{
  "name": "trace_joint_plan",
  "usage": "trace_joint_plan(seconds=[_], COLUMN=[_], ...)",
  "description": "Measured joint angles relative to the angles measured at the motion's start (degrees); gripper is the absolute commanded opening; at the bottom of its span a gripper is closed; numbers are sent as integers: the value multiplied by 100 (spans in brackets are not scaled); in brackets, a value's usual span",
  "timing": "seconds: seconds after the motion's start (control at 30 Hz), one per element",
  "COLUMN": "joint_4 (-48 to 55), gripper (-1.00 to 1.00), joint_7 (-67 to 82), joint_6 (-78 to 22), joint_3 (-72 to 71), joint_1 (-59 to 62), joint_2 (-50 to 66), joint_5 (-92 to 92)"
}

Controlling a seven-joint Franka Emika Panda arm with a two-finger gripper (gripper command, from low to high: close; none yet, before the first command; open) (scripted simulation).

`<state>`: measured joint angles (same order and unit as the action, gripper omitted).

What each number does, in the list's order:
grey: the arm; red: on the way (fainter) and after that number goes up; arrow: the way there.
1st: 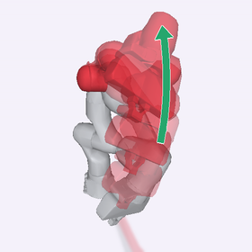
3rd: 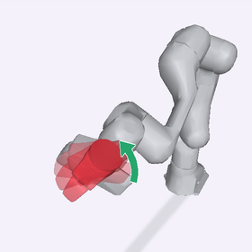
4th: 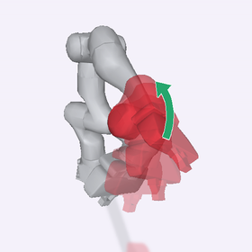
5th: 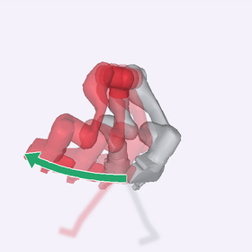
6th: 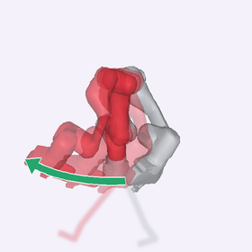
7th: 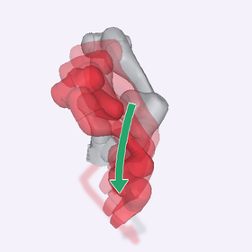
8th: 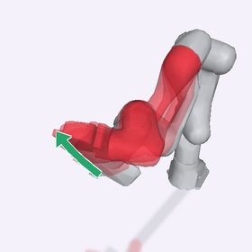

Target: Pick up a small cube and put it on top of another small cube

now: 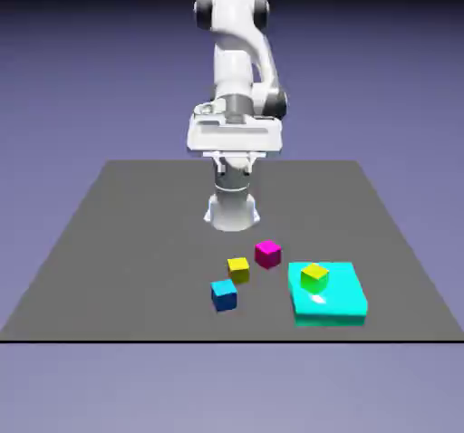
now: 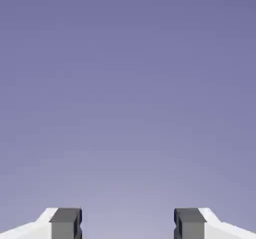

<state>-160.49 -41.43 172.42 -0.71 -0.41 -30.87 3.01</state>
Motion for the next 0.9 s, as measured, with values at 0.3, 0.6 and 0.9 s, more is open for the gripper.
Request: trace_joint_plan(seconds=[0.3,0.6,0.9], joint_4=[379,758,1137], gripper=[0,0,0], joint_7=[768,1537,2305], joint_6=[-1188,-2375,-3563], joint_3=[-528,-1057,-1585], joint_1=[206,402,617], joint_2=[1333,2665,3998], joint_5=[2243,4485,6728])
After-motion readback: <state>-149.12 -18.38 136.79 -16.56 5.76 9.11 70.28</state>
